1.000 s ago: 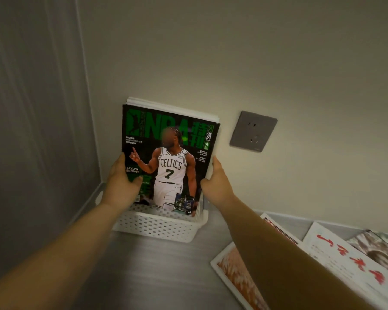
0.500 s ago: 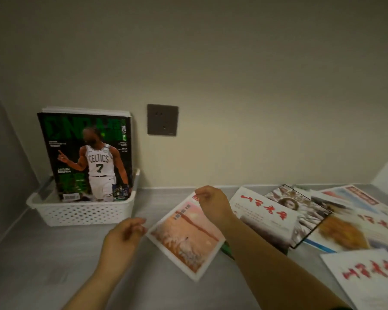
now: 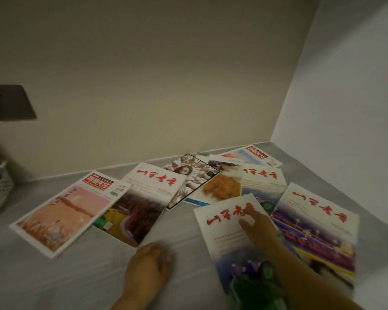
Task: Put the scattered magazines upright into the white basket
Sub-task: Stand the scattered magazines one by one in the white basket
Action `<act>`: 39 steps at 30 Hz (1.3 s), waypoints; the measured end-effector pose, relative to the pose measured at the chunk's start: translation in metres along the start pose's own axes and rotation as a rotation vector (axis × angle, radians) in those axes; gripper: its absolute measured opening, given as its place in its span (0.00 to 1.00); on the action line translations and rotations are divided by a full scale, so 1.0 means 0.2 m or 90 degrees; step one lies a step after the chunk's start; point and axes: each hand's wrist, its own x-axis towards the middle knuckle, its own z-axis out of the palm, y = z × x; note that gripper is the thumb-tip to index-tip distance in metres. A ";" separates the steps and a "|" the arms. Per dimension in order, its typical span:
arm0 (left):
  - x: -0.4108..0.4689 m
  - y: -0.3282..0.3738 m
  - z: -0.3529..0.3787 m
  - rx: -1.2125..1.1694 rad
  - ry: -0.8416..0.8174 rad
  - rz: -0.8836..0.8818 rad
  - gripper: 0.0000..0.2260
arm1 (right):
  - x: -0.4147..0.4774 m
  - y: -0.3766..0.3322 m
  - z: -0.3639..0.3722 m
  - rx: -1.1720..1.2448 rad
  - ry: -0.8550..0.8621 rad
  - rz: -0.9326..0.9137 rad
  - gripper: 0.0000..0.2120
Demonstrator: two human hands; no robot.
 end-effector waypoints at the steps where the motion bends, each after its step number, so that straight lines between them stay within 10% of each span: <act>1: -0.01 0.03 0.04 0.054 -0.015 0.007 0.18 | 0.00 0.10 0.00 -0.099 0.102 -0.017 0.19; 11: -0.02 0.41 0.40 0.183 -0.189 -0.027 0.31 | 0.04 0.50 -0.03 -0.416 0.189 0.004 0.33; 24: 0.05 0.54 0.39 -0.262 -0.134 -0.341 0.14 | 0.05 0.54 -0.04 -0.412 0.192 -0.013 0.32; 30: 0.01 0.60 0.37 -0.426 -0.273 -0.304 0.13 | 0.04 0.53 -0.05 -0.418 0.202 -0.009 0.32; 39: 0.00 0.63 0.24 -0.426 -0.140 -0.126 0.20 | 0.07 0.39 -0.11 -0.003 0.266 0.056 0.26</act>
